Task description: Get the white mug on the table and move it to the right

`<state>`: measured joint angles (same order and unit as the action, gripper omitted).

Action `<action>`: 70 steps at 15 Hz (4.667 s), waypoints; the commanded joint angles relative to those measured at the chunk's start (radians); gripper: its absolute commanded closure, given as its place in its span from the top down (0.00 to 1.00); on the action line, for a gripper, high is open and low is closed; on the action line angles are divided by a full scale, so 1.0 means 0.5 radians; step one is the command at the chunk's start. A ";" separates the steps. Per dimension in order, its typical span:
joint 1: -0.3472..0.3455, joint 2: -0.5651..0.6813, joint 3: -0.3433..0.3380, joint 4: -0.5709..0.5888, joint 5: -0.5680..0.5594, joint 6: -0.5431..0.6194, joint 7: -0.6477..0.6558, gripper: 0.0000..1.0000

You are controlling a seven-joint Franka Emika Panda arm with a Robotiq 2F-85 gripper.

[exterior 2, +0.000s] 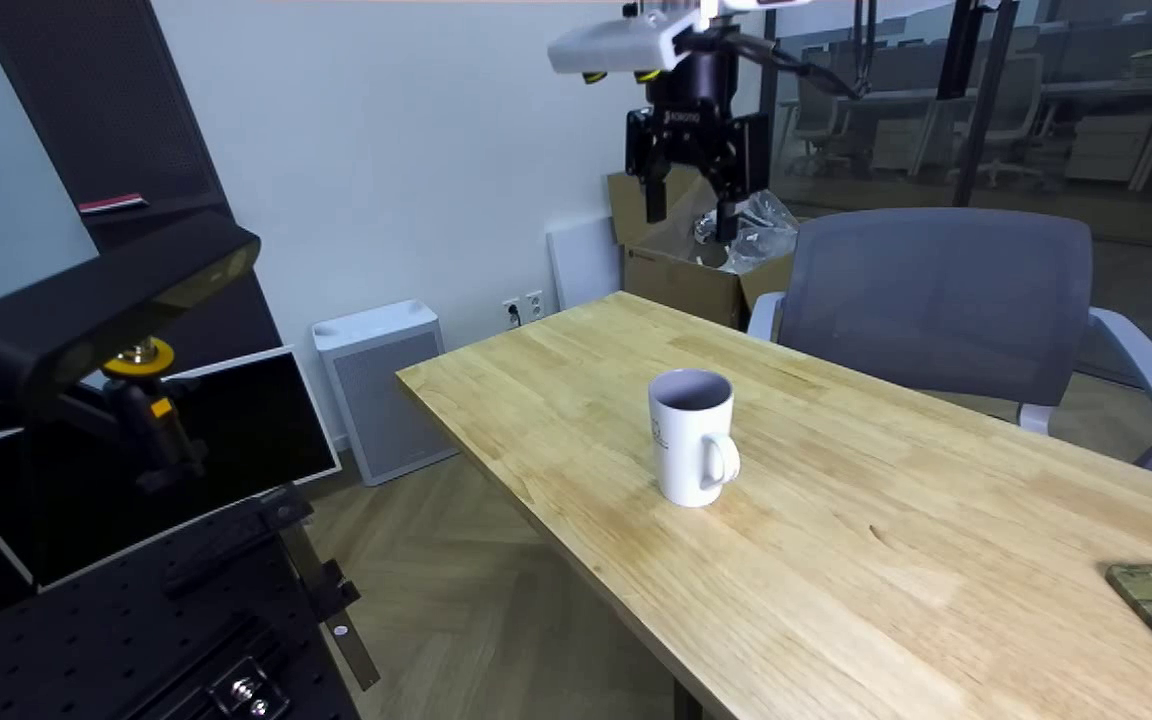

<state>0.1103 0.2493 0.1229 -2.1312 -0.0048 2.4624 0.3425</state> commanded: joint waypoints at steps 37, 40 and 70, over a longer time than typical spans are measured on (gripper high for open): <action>0.242 0.369 -0.259 -0.208 0.077 0.637 0.102 1.00; 0.260 0.440 -0.271 -0.127 0.074 0.616 0.112 1.00; 0.391 0.730 -0.333 0.093 0.080 0.457 0.213 1.00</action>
<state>0.3022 0.5966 -0.0363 -2.1090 0.0272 2.7081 0.4141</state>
